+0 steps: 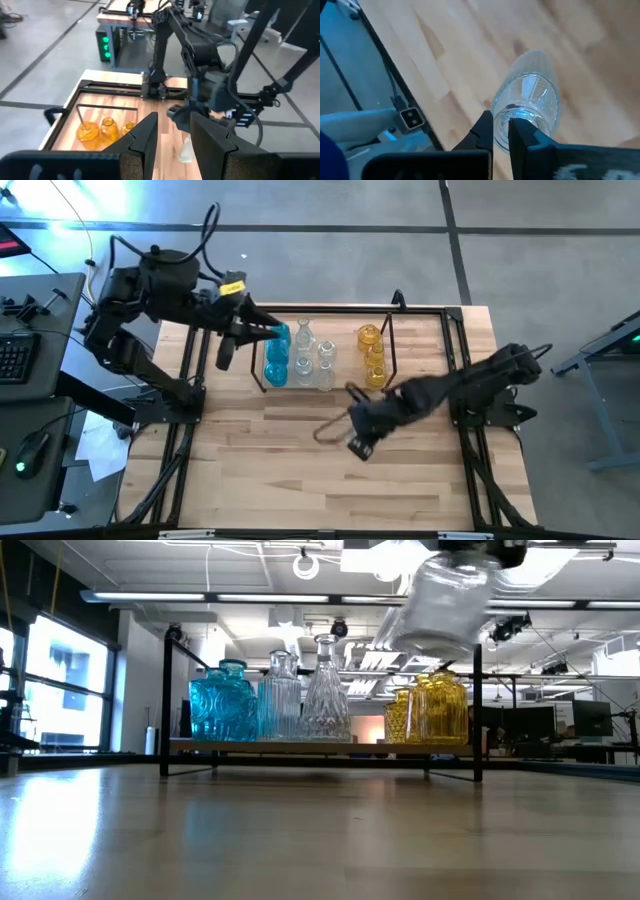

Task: Sort vases onto shelf
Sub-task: Put the transparent vase on the shelf aligned with the other transparent vases

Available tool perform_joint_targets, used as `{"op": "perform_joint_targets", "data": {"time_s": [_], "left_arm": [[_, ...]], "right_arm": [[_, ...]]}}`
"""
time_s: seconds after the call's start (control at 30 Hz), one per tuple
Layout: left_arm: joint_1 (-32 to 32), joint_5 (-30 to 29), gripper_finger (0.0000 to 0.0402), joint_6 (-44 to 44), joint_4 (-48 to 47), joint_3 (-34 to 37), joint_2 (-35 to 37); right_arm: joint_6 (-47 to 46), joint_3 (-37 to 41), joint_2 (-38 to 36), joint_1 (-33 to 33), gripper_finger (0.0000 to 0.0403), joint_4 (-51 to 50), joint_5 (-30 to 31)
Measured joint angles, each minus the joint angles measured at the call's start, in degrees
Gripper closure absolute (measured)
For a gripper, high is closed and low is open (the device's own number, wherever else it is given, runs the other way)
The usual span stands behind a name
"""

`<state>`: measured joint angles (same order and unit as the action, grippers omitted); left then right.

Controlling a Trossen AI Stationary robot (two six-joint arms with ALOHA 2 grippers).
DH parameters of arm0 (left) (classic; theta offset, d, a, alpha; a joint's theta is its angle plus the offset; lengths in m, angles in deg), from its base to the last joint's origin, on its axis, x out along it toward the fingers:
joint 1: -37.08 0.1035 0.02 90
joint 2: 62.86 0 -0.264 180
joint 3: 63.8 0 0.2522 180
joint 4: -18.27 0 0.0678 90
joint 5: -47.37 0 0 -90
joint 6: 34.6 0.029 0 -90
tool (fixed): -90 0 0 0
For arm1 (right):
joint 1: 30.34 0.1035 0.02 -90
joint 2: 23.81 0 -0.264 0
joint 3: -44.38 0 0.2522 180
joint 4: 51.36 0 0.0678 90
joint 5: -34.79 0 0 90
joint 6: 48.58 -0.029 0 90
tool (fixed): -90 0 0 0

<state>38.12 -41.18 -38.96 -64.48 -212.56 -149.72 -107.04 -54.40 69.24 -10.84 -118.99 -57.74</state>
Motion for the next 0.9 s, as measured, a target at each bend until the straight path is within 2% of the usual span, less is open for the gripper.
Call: {"op": "perform_joint_targets", "data": {"time_s": [0.3,0.43,0.63,0.9], "left_arm": [[0.0,-6.3,0.0300,-1.0,-0.9,0.0,1.5],[0.0,-8.8,0.0300,-1.0,-1.3,0.0,1.5],[0.1,-14.7,0.0300,-0.6,-1.7,0.1,0.4],[1.0,-17.6,0.0300,2.5,-1.6,0.0,0.2]], "right_arm": [[23.0,-15.5,0.0,-14.6,0.0403,-18.1,-1.0],[31.6,-20.1,-0.1,-21.0,0.0403,-23.5,-1.1],[41.7,-21.3,0.6,-29.7,0.0403,-23.2,-5.4],[50.4,-21.3,5.9,-37.7,0.0403,-17.4,-9.6]]}}
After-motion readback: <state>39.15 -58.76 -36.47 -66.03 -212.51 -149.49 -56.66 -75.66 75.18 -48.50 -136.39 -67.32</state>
